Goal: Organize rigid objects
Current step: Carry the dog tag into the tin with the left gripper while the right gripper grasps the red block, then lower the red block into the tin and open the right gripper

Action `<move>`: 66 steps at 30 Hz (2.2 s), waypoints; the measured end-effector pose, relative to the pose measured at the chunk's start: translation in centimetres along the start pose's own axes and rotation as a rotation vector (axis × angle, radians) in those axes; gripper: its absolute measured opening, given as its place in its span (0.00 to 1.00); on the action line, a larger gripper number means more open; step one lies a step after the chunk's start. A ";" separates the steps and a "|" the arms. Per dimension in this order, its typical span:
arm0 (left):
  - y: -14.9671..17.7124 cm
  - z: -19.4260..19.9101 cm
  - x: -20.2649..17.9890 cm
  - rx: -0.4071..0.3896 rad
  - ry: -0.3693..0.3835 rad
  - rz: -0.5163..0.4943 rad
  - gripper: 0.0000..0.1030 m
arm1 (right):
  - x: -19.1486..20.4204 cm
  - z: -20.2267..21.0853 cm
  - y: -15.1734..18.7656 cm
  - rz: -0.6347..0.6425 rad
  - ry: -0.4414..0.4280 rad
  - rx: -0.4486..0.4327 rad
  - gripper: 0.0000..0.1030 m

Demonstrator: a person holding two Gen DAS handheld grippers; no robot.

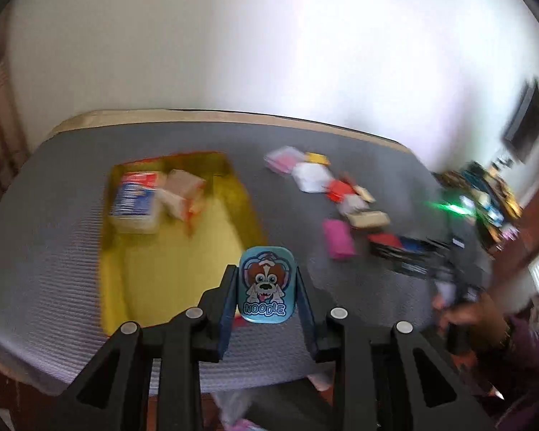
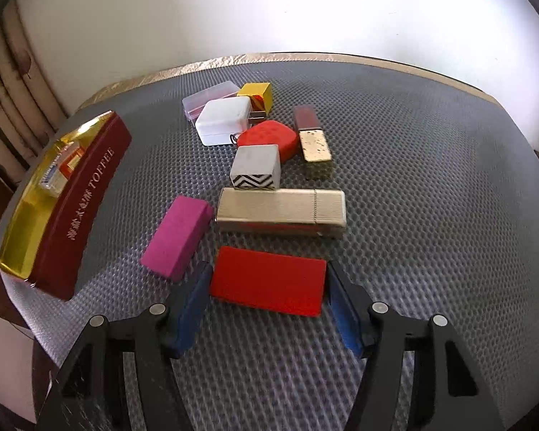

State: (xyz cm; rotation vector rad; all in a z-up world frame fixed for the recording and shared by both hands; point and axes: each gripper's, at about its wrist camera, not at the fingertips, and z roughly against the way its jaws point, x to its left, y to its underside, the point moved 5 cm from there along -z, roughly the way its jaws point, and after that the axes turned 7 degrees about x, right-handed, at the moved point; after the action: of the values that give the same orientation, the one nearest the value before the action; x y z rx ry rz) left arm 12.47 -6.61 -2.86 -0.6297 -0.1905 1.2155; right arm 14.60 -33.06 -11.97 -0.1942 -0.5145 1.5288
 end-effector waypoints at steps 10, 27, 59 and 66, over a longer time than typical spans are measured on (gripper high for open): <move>-2.5 -5.0 7.4 0.064 -0.163 0.103 0.30 | -0.6 3.0 0.7 -0.017 -0.047 -0.046 0.58; -4.0 -10.0 10.3 0.132 -0.258 0.109 0.42 | 1.1 4.3 0.1 0.017 -0.089 -0.060 0.58; 5.2 3.0 8.9 -0.142 -0.464 0.252 0.62 | 27.6 -1.2 -6.2 0.492 -0.287 0.079 0.58; 5.5 2.5 9.6 -0.108 -0.463 0.276 0.62 | 30.2 -4.1 -6.0 0.514 -0.260 0.133 0.58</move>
State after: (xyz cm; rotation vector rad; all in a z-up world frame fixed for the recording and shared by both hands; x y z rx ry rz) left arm 10.29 4.15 -5.66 -0.4678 -0.5751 1.6174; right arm 20.57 -3.03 -6.99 -0.0217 -0.5937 2.1004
